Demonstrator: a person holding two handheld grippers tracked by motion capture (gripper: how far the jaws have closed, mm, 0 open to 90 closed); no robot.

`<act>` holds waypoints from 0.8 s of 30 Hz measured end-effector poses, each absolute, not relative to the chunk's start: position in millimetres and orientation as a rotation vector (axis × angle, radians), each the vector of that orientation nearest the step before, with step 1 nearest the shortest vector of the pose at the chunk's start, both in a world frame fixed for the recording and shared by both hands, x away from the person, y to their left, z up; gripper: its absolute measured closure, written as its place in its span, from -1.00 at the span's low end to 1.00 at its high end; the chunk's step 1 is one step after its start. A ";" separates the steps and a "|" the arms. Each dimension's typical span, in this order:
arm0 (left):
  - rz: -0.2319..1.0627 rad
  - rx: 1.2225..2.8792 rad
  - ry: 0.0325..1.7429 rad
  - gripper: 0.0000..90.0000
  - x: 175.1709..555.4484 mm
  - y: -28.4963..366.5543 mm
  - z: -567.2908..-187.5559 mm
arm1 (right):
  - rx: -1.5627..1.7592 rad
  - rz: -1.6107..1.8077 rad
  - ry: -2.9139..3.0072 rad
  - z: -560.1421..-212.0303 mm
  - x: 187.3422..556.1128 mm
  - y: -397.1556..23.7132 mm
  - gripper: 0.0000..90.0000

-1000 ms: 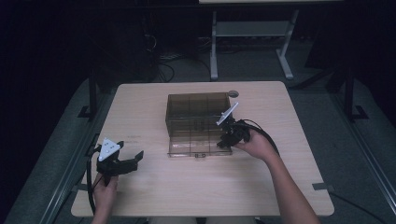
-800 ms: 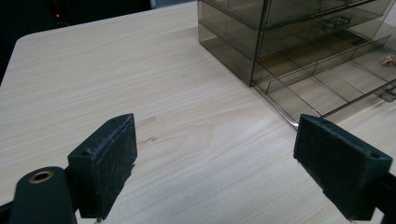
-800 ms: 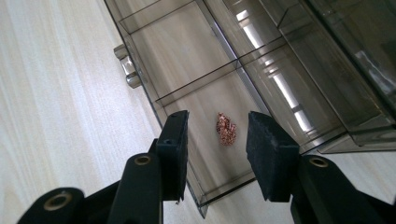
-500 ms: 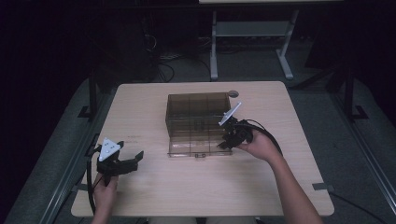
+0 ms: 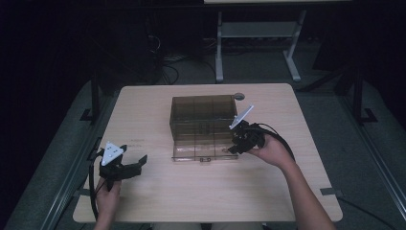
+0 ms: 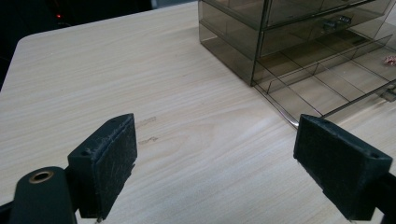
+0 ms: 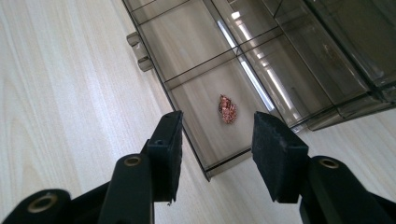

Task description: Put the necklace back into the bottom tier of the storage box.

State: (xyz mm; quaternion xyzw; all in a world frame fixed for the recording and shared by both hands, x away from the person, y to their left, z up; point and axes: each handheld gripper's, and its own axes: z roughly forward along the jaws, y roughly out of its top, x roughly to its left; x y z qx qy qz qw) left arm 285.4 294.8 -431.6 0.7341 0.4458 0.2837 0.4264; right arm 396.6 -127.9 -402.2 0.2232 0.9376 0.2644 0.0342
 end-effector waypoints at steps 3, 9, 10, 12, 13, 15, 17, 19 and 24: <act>0.709 1.830 1.119 -0.71 285.3 294.9 -431.5 | 0.687 0.822 2.882 -400.3 395.0 -130.1 0.15; 0.709 1.832 1.118 -0.71 285.4 294.9 -431.6 | 0.683 0.823 2.878 -397.3 391.9 -134.2 0.10; 0.709 1.833 1.117 -0.71 285.3 294.8 -431.6 | 0.683 0.829 2.880 -396.8 391.0 -135.1 0.09; 0.709 1.835 1.115 -0.71 285.4 294.8 -431.6 | 0.689 0.827 2.883 -396.0 389.6 -136.3 0.06; 0.709 1.835 1.115 -0.71 285.4 294.8 -431.6 | 0.688 0.829 2.882 -395.9 389.1 -136.8 0.06; 0.712 1.835 1.114 -0.71 285.2 294.8 -431.5 | 0.684 0.824 2.881 -395.9 387.7 -137.9 0.04; 0.709 1.831 1.120 -0.71 285.1 294.8 -431.7 | 0.689 0.828 2.882 -395.6 386.2 -138.9 0.03; 0.711 1.831 1.120 -0.71 285.1 295.0 -431.6 | 0.684 0.826 2.884 -395.4 385.4 -140.1 0.00; 0.708 1.833 1.122 -0.71 285.4 295.4 -432.0 | 0.687 0.826 2.880 -393.4 382.8 -143.1 -0.08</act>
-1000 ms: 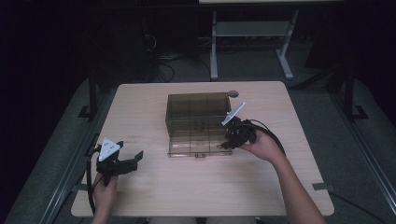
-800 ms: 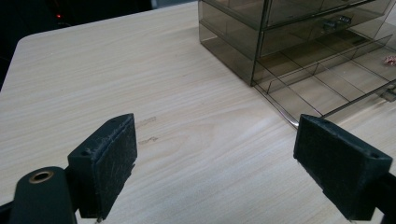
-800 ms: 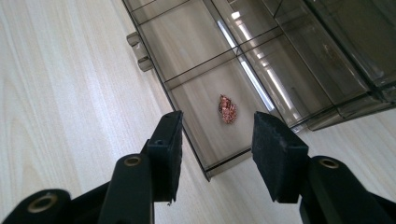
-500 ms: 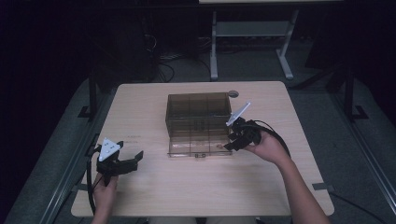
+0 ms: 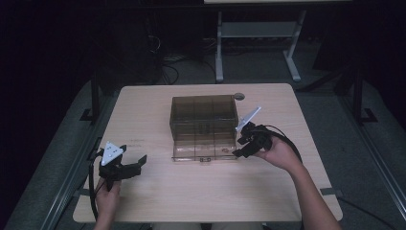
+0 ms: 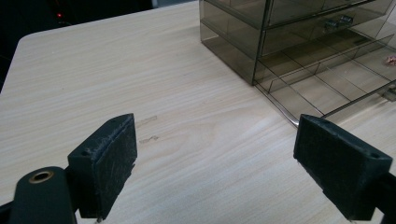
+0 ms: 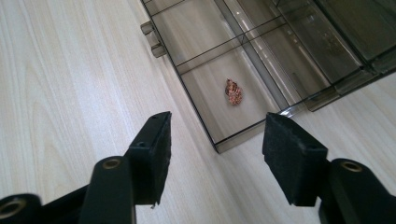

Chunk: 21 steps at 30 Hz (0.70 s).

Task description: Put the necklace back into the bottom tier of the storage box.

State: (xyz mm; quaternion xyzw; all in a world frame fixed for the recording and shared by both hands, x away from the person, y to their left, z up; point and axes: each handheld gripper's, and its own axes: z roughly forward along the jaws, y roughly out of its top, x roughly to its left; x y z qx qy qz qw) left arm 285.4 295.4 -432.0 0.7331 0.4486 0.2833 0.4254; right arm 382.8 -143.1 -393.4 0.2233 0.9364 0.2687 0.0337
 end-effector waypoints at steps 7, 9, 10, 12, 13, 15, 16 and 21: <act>0.710 1.837 1.118 -0.71 285.4 295.0 -431.9 | 0.685 0.820 2.875 -391.0 377.7 -149.3 -0.13; 0.708 1.839 1.118 -0.71 285.4 294.8 -432.0 | 0.688 0.823 2.874 -391.2 375.9 -151.0 -0.13; 0.708 1.839 1.118 -0.71 285.5 294.7 -432.0 | 0.690 0.822 2.873 -391.6 375.1 -152.0 -0.15; 0.709 1.841 1.116 -0.71 285.6 294.4 -432.1 | 0.701 0.816 2.872 -392.0 374.2 -154.5 -0.17; 0.708 1.840 1.116 -0.71 285.6 294.2 -432.2 | 0.707 0.813 2.870 -392.0 373.4 -155.4 -0.17; 0.707 1.841 1.116 -0.71 285.6 294.1 -432.3 | 0.709 0.825 2.865 -391.7 371.3 -157.1 -0.18; 0.707 1.842 1.116 -0.71 285.7 294.2 -432.3 | 0.706 0.824 2.863 -391.9 370.9 -157.8 -0.18; 0.707 1.843 1.116 -0.71 285.6 293.9 -432.3 | 0.718 0.826 2.859 -393.4 367.6 -162.2 -0.21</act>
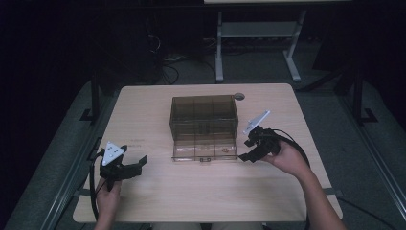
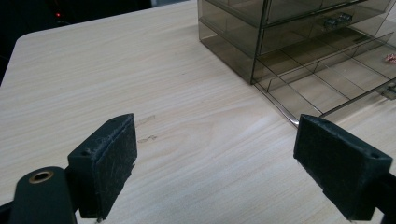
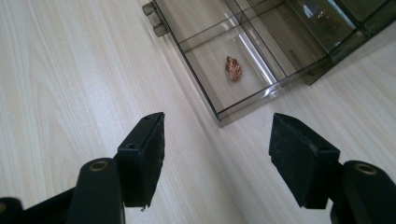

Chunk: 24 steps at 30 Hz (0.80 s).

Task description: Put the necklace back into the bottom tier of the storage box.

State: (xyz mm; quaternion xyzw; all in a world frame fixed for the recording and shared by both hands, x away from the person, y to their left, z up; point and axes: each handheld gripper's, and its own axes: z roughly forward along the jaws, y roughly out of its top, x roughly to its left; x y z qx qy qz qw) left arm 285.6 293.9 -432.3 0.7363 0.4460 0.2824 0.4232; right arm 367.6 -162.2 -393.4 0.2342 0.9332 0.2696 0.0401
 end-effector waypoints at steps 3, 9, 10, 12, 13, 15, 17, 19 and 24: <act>0.706 1.843 1.116 -0.71 285.6 294.2 -432.4 | 0.727 0.824 2.857 -394.3 366.4 -165.6 -0.22; 0.704 1.838 1.120 -0.71 285.3 294.4 -432.3 | 0.738 0.818 2.855 -396.5 363.8 -170.8 -0.24; 0.705 1.840 1.120 -0.71 285.2 294.5 -432.2 | 0.735 0.816 2.854 -396.7 363.4 -171.5 -0.24; 0.704 1.838 1.121 -0.71 285.2 294.6 -432.3 | 0.739 0.815 2.854 -396.6 361.8 -172.7 -0.25; 0.704 1.835 1.121 -0.71 285.3 294.6 -432.4 | 0.738 0.819 2.850 -396.7 361.0 -173.3 -0.25; 0.701 1.835 1.121 -0.71 285.3 294.6 -432.5 | 0.744 0.822 2.848 -397.2 359.0 -175.2 -0.27; 0.702 1.835 1.122 -0.71 285.2 294.6 -432.4 | 0.754 0.822 2.845 -398.1 357.3 -176.6 -0.27; 0.701 1.836 1.121 -0.71 285.1 294.5 -432.5 | 0.771 0.823 2.850 -399.2 355.1 -178.5 -0.27; 0.702 1.839 1.118 -0.71 285.4 294.1 -432.6 | 0.779 0.822 2.841 -403.2 352.3 -185.7 -0.28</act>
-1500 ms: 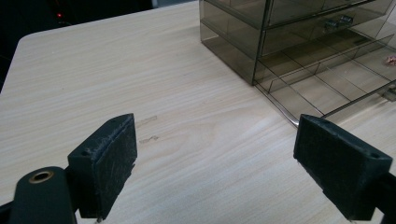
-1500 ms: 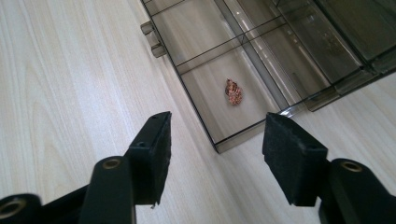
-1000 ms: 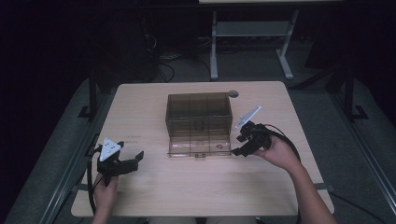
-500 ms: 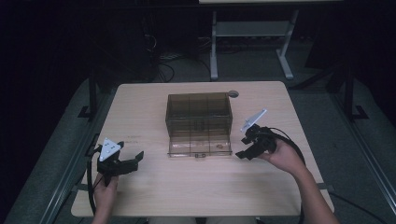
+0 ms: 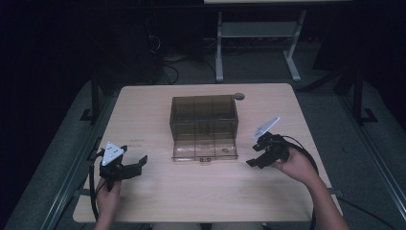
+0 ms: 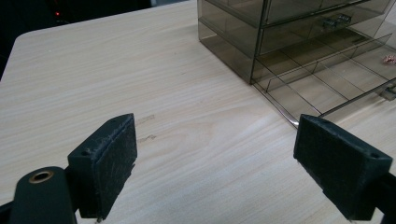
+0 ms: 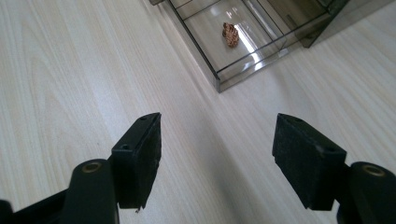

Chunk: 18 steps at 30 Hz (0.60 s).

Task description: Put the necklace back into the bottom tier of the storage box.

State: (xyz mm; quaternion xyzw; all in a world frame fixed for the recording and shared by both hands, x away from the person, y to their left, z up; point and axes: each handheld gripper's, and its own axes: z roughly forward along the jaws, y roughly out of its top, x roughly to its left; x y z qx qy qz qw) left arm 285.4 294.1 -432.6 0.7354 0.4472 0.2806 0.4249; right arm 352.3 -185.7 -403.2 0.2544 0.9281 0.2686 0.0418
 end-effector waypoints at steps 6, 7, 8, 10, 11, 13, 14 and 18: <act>0.702 1.838 1.115 -0.71 285.5 293.4 -433.1 | 0.795 0.830 2.835 -407.9 347.8 -194.4 -0.28; 0.702 1.837 1.115 -0.71 285.5 293.3 -433.1 | 0.792 0.827 2.832 -408.8 347.5 -195.7 -0.29; 0.702 1.835 1.118 -0.71 285.3 293.0 -433.1 | 0.799 0.824 2.833 -409.4 346.8 -196.9 -0.29; 0.704 1.842 1.115 -0.71 285.2 293.6 -432.9 | 0.812 0.828 2.831 -410.0 344.9 -198.9 -0.29; 0.706 1.843 1.112 -0.71 285.5 293.8 -432.9 | 0.811 0.824 2.828 -410.6 344.1 -200.0 -0.29; 0.706 1.840 1.113 -0.71 285.4 293.7 -433.0 | 0.823 0.820 2.830 -411.2 341.7 -201.7 -0.29; 0.706 1.840 1.113 -0.71 285.4 293.6 -433.0 | 0.825 0.819 2.827 -411.8 340.5 -202.6 -0.29; 0.707 1.844 1.111 -0.71 285.5 293.4 -433.0 | 0.834 0.824 2.826 -414.4 335.8 -207.2 -0.29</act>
